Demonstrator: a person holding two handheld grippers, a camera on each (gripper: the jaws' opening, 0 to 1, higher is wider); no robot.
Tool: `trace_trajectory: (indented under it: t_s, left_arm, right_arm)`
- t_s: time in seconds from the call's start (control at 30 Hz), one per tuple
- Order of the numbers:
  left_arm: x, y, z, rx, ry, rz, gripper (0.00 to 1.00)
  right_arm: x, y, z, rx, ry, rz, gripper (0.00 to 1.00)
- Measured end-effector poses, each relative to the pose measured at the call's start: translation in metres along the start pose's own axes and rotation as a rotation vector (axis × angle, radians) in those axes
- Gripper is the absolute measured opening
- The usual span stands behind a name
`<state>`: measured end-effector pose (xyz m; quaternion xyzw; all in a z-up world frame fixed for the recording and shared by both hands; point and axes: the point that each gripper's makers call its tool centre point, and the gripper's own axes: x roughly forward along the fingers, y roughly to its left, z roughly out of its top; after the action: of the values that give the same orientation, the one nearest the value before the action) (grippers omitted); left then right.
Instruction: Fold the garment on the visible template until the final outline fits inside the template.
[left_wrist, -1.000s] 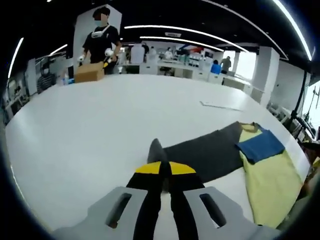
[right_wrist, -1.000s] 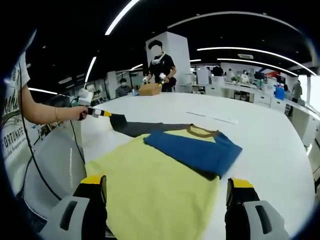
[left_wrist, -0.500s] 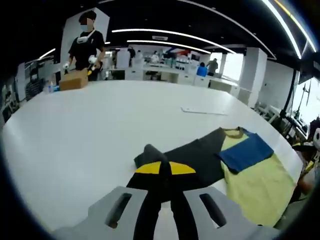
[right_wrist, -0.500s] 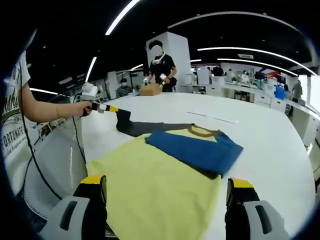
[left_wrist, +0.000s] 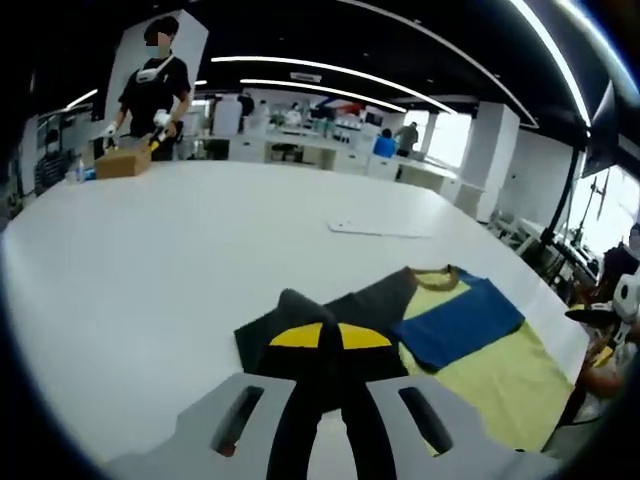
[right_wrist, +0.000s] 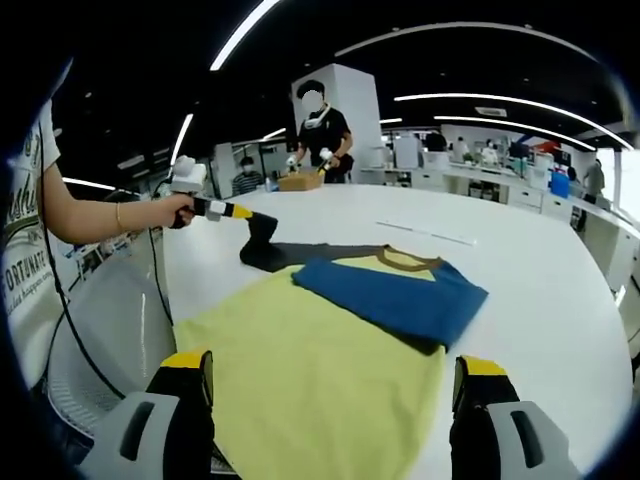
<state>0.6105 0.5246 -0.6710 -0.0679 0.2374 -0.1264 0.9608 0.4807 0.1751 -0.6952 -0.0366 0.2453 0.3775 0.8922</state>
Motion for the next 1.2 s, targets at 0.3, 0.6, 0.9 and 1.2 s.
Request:
trace_trajectory:
  t_s: [0.3,0.6,0.9,1.2]
  left_arm:
    - [0.016,-0.021,0.003,-0.003,0.003,-0.049,0.01]
    - [0.028,-0.042,0.004,0.021,0.012,-0.084,0.01]
    - [0.041,-0.069,0.010,0.018,0.003,-0.129,0.01]
    - [0.051,-0.089,0.011,0.025,0.006,-0.162,0.01]
  right_arm:
    - [0.000,0.002,-0.002,0.000,0.004,0.001,0.99]
    - [0.000,0.001,-0.006,0.001,0.009,-0.001,0.99]
    - [0.000,0.001,-0.007,0.002,0.013,0.002,0.99]
    - [-0.001,0.001,-0.010,0.005,0.018,-0.002,0.99]
